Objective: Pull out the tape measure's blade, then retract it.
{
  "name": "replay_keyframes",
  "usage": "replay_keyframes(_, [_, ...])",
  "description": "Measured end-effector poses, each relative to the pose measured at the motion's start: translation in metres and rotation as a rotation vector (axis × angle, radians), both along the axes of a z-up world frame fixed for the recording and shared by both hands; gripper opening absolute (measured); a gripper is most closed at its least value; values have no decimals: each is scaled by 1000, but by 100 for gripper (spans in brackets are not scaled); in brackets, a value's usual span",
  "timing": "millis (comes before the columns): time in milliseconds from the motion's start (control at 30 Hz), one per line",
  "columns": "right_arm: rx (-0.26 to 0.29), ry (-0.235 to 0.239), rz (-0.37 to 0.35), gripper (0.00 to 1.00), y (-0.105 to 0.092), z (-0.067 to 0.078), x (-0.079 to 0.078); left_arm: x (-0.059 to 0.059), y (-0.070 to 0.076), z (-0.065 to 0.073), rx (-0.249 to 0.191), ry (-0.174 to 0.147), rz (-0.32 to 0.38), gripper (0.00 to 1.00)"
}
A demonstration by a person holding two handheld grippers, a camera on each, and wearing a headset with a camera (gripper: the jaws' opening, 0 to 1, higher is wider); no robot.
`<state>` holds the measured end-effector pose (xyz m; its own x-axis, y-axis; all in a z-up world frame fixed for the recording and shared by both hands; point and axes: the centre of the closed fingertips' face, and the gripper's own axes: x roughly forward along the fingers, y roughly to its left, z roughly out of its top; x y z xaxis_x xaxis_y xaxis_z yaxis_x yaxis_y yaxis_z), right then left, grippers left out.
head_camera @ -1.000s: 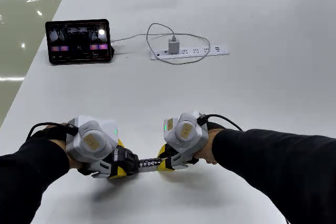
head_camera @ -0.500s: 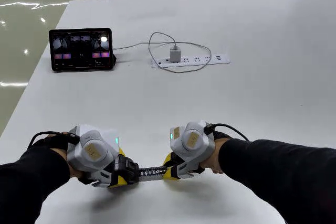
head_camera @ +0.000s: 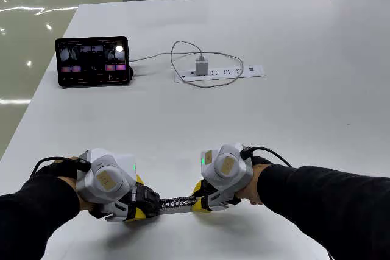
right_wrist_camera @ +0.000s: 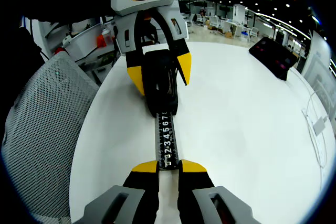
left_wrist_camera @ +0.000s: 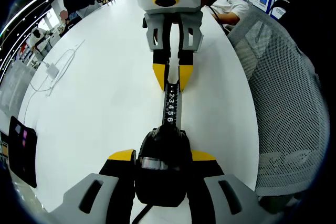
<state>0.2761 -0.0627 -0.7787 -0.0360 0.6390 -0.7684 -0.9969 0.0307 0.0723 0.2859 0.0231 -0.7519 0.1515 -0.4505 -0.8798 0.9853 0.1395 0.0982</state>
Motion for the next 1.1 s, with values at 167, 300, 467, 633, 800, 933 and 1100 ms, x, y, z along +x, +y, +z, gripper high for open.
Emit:
replay_keyframes(167, [-4,2,-1,9,-4,0,1,0,0,0,-1,-1,1,33])
replay_keyframes(300, [-3,6,-2,9,-7,1,0,0,0,0,-1,-1,-1,33])
replay_keyframes(467, [-6,9,-3,9,-12,1,0,0,0,0,-1,-1,-3,33])
replay_keyframes(633, [-11,10,-5,9,-16,1,-1,0,0,0,-1,-1,-5,33])
replay_keyframes(800, [-12,16,-7,9,-20,1,-2,-1,0,0,-1,-3,-10,33])
replay_keyframes(933, [-13,16,-11,9,-23,0,-3,-1,-1,0,-1,-5,-14,33])
replay_keyframes(1100, [-15,15,-16,9,-25,0,-4,-2,-1,0,-1,-3,-16,33])
